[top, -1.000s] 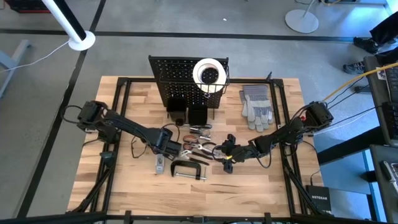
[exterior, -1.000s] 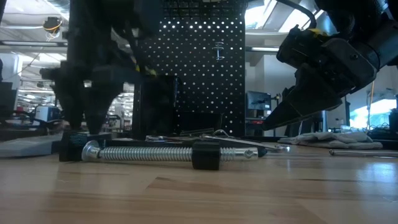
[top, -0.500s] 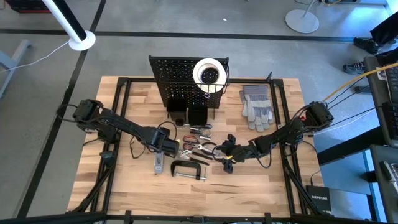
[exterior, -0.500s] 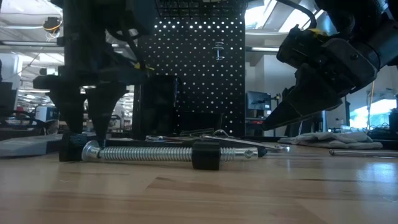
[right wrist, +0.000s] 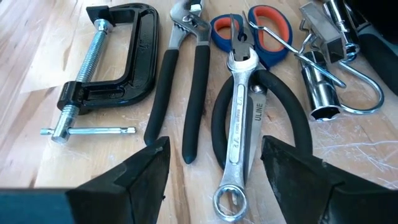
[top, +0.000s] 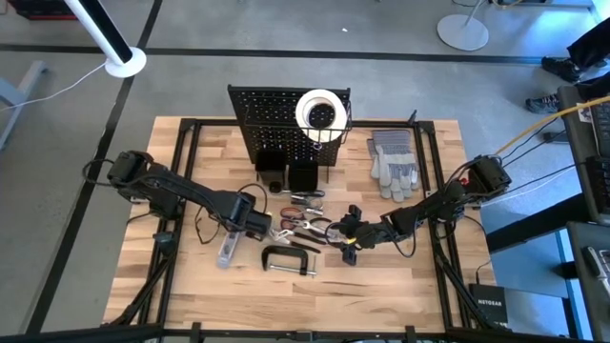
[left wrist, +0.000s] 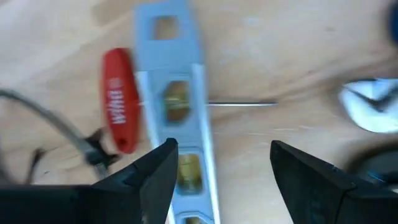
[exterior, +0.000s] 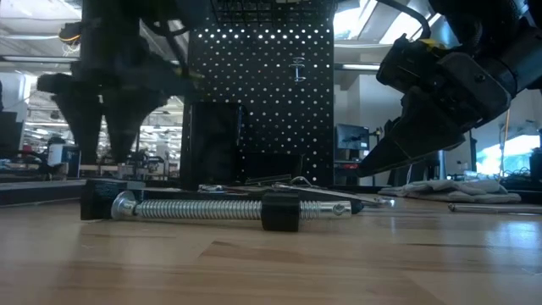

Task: Hang tools onto peg board
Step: Put the spirit level into the left bin on the pegboard

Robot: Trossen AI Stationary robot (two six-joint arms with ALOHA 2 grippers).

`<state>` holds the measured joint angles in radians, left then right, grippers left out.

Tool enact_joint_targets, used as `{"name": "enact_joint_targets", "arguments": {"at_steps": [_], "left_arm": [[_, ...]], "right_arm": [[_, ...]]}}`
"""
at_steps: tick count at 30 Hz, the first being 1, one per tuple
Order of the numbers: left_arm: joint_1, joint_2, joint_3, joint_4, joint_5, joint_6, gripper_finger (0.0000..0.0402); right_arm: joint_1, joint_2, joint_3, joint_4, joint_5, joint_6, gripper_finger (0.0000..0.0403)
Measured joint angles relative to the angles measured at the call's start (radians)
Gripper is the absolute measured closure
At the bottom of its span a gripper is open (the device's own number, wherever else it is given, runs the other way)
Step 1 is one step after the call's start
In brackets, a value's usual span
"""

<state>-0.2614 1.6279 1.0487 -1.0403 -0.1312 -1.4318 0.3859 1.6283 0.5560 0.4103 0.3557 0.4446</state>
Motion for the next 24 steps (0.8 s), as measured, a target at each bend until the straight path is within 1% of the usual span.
{"name": "enact_joint_targets", "arguments": {"at_steps": [2,4,11,19,24], "left_arm": [[-0.009,0.001,-0.002,-0.044,-0.002,-0.027,0.016],[-0.018,-0.001,-0.013,-0.048,-0.003,-0.044,0.016],[-0.034,0.0,-0.096,0.082,-0.003,-0.058,0.016],[-0.034,0.005,-0.157,0.102,0.008,-0.06,0.016],[-0.034,0.005,-0.188,0.212,0.009,-0.034,0.016]], "right_arm": [[0.0,0.0,0.0,-0.001,0.0,0.0,0.0151],[0.0,0.0,0.0,-0.001,-0.001,0.0,0.0151],[0.0,0.0,0.0,-0.002,-0.001,0.0,0.0151],[0.0,0.0,0.0,-0.001,-0.001,0.0,0.0151],[0.0,0.0,0.0,0.0,0.0,0.0,0.0151]]}}
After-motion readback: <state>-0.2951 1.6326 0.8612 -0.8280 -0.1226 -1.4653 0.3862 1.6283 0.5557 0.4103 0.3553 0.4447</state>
